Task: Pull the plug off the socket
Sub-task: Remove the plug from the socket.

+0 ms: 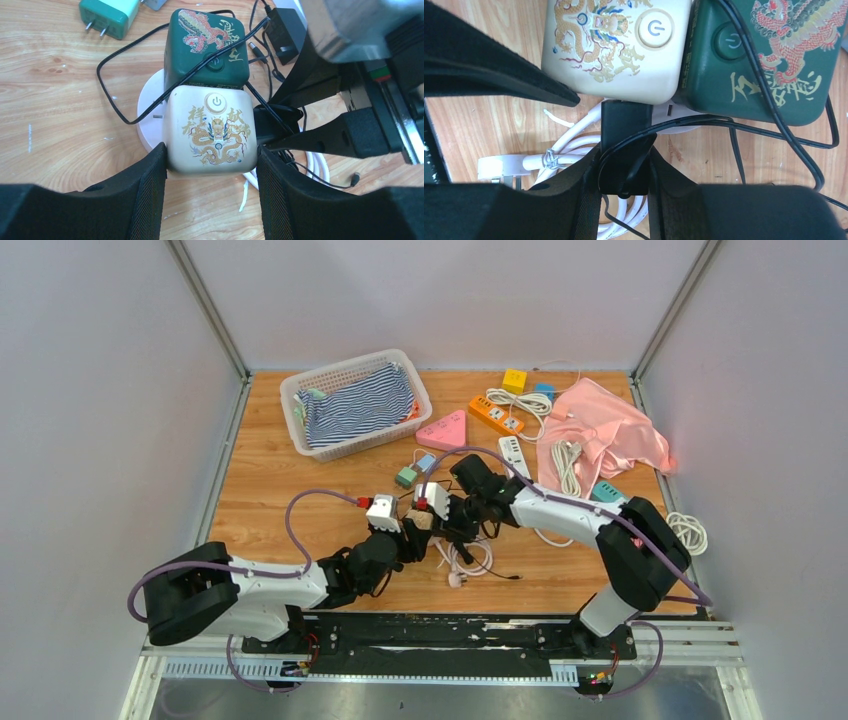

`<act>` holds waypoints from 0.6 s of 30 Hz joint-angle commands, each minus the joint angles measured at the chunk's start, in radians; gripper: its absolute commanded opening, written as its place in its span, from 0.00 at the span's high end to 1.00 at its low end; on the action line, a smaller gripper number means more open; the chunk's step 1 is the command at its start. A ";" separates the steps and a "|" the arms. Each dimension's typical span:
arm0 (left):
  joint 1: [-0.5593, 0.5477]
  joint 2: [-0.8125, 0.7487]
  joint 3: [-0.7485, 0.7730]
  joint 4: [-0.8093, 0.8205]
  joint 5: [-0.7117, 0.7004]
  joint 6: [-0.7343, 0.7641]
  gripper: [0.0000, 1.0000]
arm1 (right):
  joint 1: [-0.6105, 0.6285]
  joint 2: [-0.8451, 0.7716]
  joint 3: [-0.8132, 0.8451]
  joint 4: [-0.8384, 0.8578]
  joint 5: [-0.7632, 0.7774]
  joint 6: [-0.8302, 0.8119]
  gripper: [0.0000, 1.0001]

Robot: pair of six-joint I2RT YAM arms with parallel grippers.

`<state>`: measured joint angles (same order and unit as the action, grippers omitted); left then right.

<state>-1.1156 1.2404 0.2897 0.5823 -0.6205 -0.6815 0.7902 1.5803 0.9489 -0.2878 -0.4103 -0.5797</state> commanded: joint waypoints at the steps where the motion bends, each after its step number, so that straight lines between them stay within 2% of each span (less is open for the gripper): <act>1: 0.021 0.022 -0.010 -0.027 -0.039 -0.039 1.00 | -0.063 -0.058 -0.062 -0.124 -0.187 -0.030 1.00; 12: 0.028 0.029 -0.007 -0.030 -0.035 -0.042 1.00 | -0.072 -0.106 -0.106 -0.154 -0.194 -0.064 1.00; 18: 0.032 0.046 0.010 -0.048 -0.026 -0.037 1.00 | -0.077 -0.122 -0.130 -0.213 -0.147 -0.117 1.00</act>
<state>-1.1156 1.2488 0.2924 0.6147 -0.5491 -0.7185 0.7235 1.4925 0.8688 -0.2970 -0.5125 -0.6281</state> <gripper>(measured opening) 0.573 0.343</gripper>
